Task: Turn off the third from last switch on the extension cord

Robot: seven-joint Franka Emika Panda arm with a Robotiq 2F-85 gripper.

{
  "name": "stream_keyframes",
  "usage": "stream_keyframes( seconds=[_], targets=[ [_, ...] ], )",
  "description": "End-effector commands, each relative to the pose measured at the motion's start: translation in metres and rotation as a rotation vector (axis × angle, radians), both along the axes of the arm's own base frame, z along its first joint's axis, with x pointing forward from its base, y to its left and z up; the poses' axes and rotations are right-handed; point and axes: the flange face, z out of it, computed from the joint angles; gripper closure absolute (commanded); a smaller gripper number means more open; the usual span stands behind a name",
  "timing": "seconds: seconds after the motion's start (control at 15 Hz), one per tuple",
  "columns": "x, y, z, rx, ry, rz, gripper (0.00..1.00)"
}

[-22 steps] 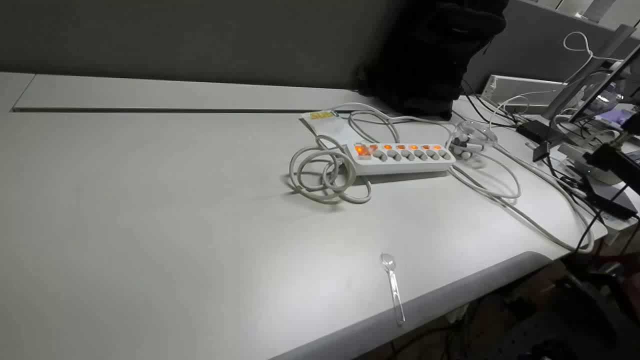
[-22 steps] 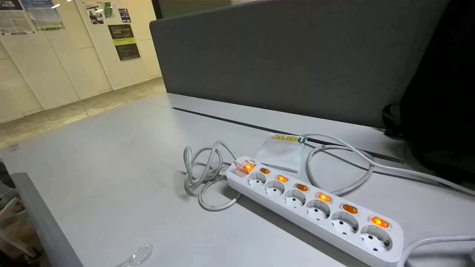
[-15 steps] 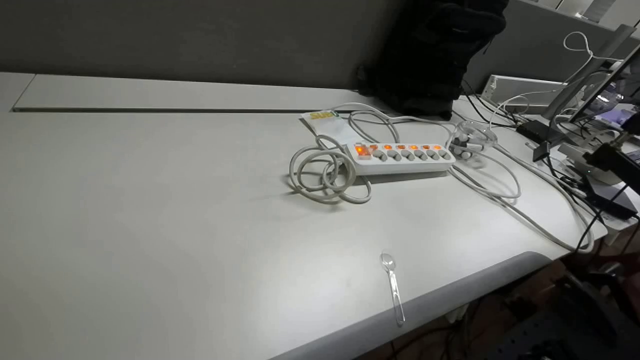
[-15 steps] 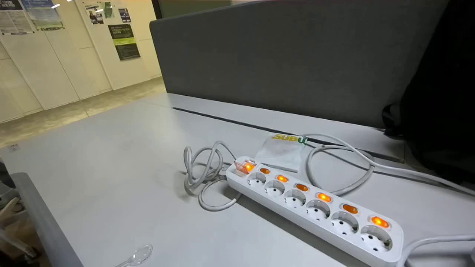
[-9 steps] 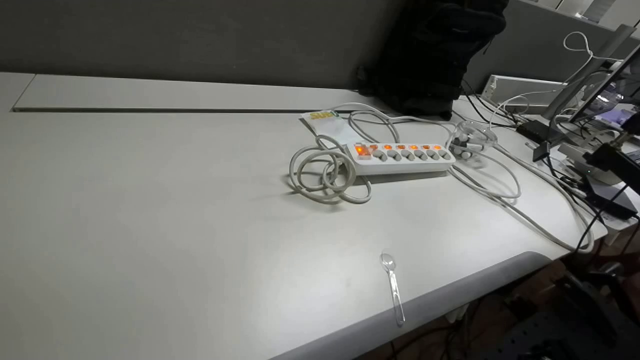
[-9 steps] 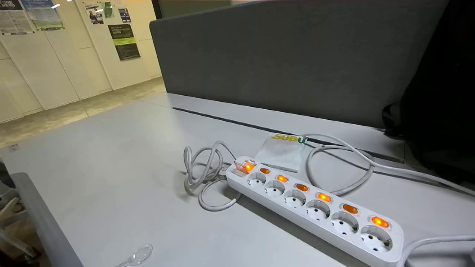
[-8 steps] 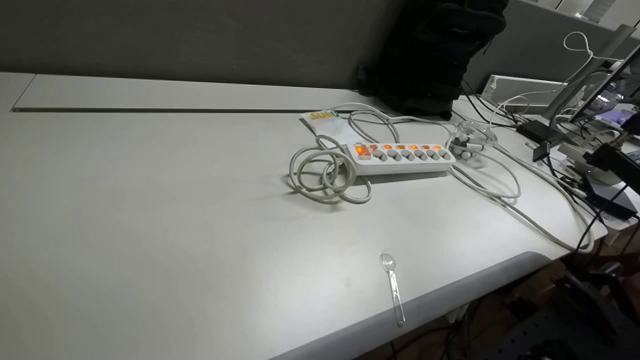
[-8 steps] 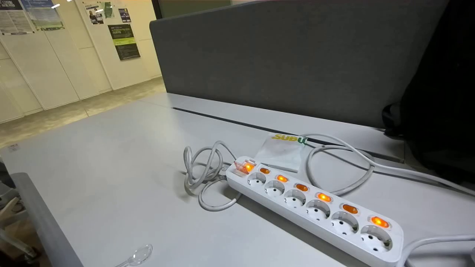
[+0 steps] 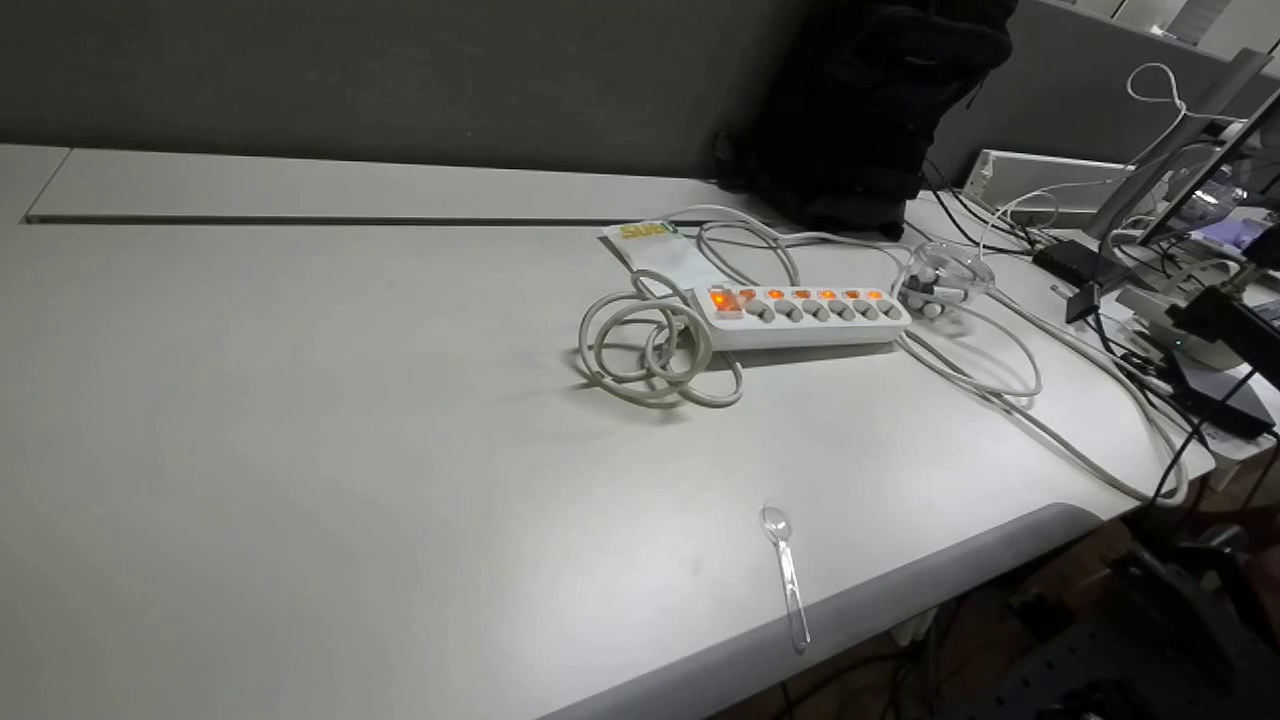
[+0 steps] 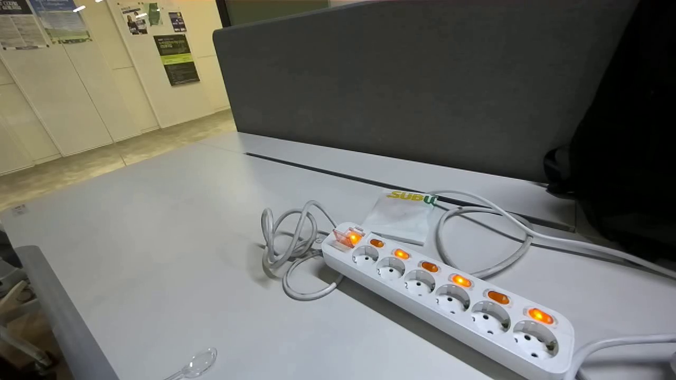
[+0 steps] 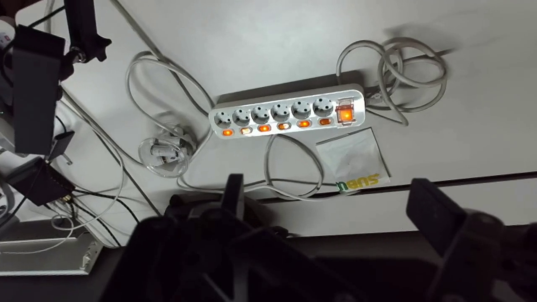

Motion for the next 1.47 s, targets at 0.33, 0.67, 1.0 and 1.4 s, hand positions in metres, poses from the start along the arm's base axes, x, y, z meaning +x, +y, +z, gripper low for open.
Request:
stream_keyframes(
  seconds=[0.33,0.67,1.0,1.4],
  targets=[
    [0.077,-0.07,-0.076,0.083,0.064,-0.066,0.55],
    [0.112,-0.119,-0.094,0.125,0.081,-0.056,0.89],
    [0.12,-0.127,-0.103,0.197,0.103,0.02,0.99],
    [0.132,-0.127,-0.106,0.203,0.117,0.039,1.0]
  ],
)
